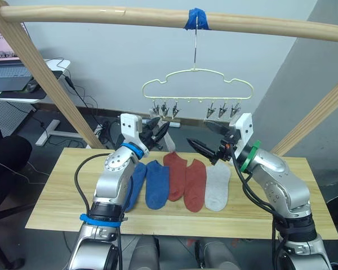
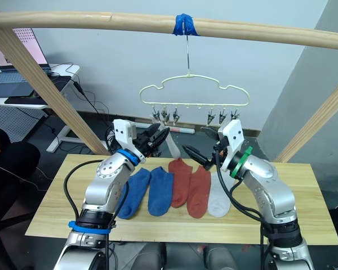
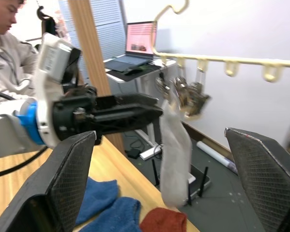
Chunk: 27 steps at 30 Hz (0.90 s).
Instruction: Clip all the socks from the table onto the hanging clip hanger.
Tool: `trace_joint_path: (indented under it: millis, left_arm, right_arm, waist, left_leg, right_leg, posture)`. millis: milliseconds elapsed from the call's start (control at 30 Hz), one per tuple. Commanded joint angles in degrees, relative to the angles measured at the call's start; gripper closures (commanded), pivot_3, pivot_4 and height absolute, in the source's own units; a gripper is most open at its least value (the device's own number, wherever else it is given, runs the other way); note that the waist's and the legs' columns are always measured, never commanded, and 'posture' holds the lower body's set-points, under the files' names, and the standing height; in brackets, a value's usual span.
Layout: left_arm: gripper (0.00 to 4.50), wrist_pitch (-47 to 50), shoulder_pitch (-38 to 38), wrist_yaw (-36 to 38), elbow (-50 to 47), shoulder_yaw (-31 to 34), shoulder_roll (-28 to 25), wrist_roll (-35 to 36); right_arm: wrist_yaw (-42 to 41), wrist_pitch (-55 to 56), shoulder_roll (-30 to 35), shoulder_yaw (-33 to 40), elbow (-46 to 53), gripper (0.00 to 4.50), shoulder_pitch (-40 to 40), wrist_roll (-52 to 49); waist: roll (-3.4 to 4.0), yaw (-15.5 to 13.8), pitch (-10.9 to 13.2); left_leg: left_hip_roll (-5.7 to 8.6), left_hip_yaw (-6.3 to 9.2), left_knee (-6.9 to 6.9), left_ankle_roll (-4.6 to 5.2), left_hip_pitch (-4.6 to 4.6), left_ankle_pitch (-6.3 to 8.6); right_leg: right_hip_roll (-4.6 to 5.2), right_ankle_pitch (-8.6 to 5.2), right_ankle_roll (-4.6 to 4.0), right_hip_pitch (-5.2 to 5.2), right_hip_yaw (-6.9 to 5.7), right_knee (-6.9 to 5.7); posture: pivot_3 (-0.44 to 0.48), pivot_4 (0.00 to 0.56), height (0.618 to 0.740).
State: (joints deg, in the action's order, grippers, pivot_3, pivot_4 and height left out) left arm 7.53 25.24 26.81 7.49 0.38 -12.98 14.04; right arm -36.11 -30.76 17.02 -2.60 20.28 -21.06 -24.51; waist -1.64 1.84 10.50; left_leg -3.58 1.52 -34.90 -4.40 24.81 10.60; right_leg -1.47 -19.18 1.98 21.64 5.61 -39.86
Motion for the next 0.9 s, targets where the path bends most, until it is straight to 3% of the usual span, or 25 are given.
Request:
trace_joint_path:
  millis: [33, 900]
  left_arm:
    - [2.63, -3.3, 1.7, -0.2, 0.9, 0.3, 0.7, -0.8]
    - [2.63, -11.0, 8.7, -2.0, 13.8, 1.6, 3.2, -2.6]
  right_arm:
    - [-0.8, 0.5, 0.7, -0.2, 3.9, 0.0, -2.6, -1.6]
    - [2.1, -0.2, 1.5, -0.2, 4.1, 0.0, -3.4, -2.3]
  waist:
    - [0.0, 0.0, 0.0]
    - [0.0, 0.0, 0.0]
  left_leg:
    - [0.0, 0.0, 0.0, 0.0, 0.0, 0.0]
    - [0.0, 0.01, -0.04, 0.0, 0.0, 0.0]
  right_leg:
    - [0.0, 0.0, 0.0, 0.0, 0.0, 0.0]
    - [0.0, 0.0, 0.0, -0.02, -0.03, -0.03]
  posture:
    - [-0.015, 0.166, 0.74]
    - [-0.038, 0.176, 0.74]
